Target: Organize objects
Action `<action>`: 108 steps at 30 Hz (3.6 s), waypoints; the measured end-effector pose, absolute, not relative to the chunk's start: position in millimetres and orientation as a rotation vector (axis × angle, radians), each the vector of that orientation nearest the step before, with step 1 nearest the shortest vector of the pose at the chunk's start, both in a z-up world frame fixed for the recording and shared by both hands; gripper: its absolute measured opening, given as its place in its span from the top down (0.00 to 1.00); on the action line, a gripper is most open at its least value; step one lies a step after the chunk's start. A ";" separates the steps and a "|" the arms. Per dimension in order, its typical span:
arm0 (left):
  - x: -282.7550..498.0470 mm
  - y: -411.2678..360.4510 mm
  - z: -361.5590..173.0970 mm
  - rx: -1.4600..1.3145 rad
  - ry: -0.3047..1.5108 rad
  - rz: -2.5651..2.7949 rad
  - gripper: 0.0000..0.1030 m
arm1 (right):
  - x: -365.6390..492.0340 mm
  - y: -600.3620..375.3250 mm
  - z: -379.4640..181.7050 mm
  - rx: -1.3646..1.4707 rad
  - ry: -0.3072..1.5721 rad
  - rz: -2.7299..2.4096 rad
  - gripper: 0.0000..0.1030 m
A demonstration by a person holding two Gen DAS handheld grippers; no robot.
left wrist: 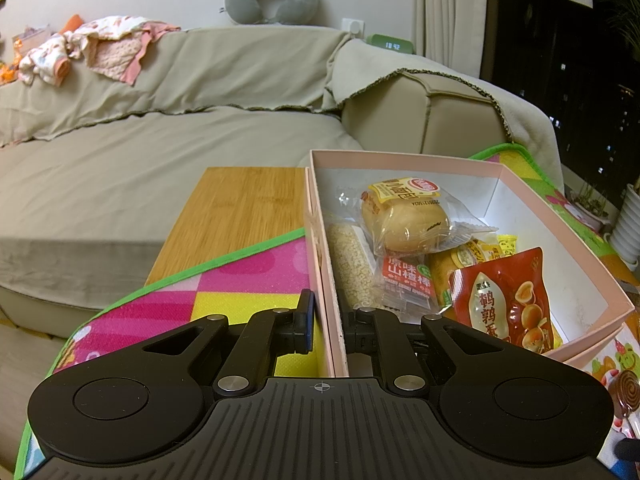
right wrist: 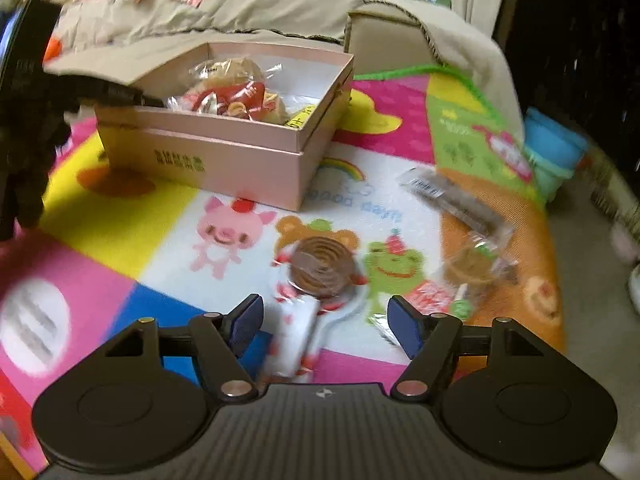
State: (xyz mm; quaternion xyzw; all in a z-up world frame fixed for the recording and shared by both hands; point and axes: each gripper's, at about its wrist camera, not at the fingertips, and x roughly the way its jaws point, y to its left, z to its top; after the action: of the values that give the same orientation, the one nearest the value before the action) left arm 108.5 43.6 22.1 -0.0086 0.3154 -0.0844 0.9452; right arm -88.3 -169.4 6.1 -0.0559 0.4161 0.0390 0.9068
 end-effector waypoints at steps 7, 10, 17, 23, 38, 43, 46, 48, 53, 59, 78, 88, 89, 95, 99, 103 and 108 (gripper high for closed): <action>108.6 43.3 22.3 -0.017 0.642 -0.172 0.88 | -75.1 -155.6 4.9 -0.106 0.839 0.088 0.51; 108.1 43.2 22.8 -0.019 0.643 -0.173 0.88 | -77.5 -152.2 10.0 -0.129 0.858 0.096 0.59; 106.5 43.4 23.0 -0.020 0.642 -0.174 0.88 | -90.5 -156.0 45.6 -0.113 0.857 0.108 0.59; 106.8 43.6 23.0 -0.020 0.642 -0.175 0.88 | -80.9 -155.4 132.1 -0.089 0.706 0.118 0.59; 106.7 43.5 23.3 -0.021 0.643 -0.176 0.88 | 48.5 -113.3 192.3 -0.118 0.586 0.070 0.59; 106.9 43.6 23.3 -0.021 0.643 -0.176 0.88 | 78.3 -101.0 171.4 -0.159 0.607 0.043 0.55; 106.8 43.7 23.7 -0.022 0.642 -0.176 0.87 | 81.1 -106.9 162.3 -0.115 0.637 0.054 0.51; 106.2 43.0 24.1 -0.019 0.642 -0.176 0.87 | 79.3 -114.4 157.9 -0.096 0.645 0.050 0.47; 105.5 42.0 24.2 -0.017 0.642 -0.175 0.87 | 63.3 -135.0 146.1 -0.068 0.677 0.040 0.44; 106.0 42.0 24.3 -0.017 0.643 -0.176 0.87 | 31.9 -163.4 121.9 -0.068 0.720 0.003 0.37; 105.8 42.1 24.3 -0.017 0.642 -0.177 0.87 | 143.9 -169.2 82.9 0.054 0.671 -0.098 0.37; 106.1 41.8 24.5 -0.017 0.642 -0.178 0.87 | 148.8 -153.5 70.0 0.043 0.684 -0.024 0.76; 106.0 41.6 24.5 -0.017 0.642 -0.177 0.87 | 140.5 -149.2 73.3 0.039 0.681 0.005 0.76; 106.1 41.6 24.5 -0.017 0.642 -0.178 0.87 | 86.4 -119.3 82.8 -0.006 0.726 0.190 0.78; 106.1 42.0 24.5 -0.017 0.642 -0.178 0.87 | 57.8 -107.2 84.9 -0.042 0.762 0.252 0.78; 106.1 42.0 24.5 -0.017 0.642 -0.178 0.87 | 33.8 -117.3 91.8 -0.040 0.757 0.232 0.77; 106.1 42.0 24.5 -0.017 0.642 -0.178 0.87 | -0.7 -146.4 91.1 -0.051 0.740 0.142 0.66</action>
State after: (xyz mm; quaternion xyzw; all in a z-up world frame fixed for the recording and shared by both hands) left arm 106.1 42.0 24.5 -0.0085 0.3152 -0.0874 0.9450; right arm -0.7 -146.4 91.1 -0.0248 0.3615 0.0691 0.9295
